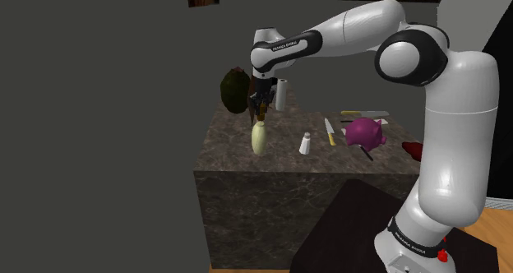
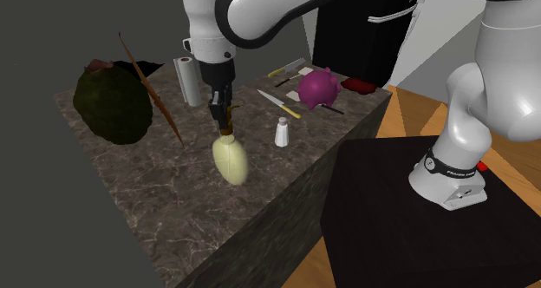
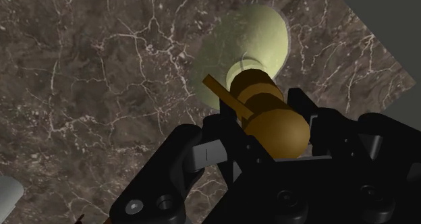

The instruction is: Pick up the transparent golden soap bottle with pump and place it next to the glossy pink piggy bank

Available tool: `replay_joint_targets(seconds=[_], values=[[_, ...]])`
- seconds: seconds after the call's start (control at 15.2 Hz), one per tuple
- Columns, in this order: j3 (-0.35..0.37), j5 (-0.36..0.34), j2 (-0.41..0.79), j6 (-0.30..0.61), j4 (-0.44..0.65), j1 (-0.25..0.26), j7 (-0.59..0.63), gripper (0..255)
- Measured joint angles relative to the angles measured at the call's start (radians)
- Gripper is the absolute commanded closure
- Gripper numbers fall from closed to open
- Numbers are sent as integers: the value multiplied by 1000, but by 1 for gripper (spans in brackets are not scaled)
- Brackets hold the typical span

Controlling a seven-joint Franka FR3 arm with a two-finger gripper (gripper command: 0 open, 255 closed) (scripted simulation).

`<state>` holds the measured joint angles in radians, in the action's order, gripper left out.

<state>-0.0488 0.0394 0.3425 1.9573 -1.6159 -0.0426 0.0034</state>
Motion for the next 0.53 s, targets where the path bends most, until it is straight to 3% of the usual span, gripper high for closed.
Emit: replay_joint_targets(seconds=[0.53], values=[[0,0,-1,-6,5,0,0,255]])
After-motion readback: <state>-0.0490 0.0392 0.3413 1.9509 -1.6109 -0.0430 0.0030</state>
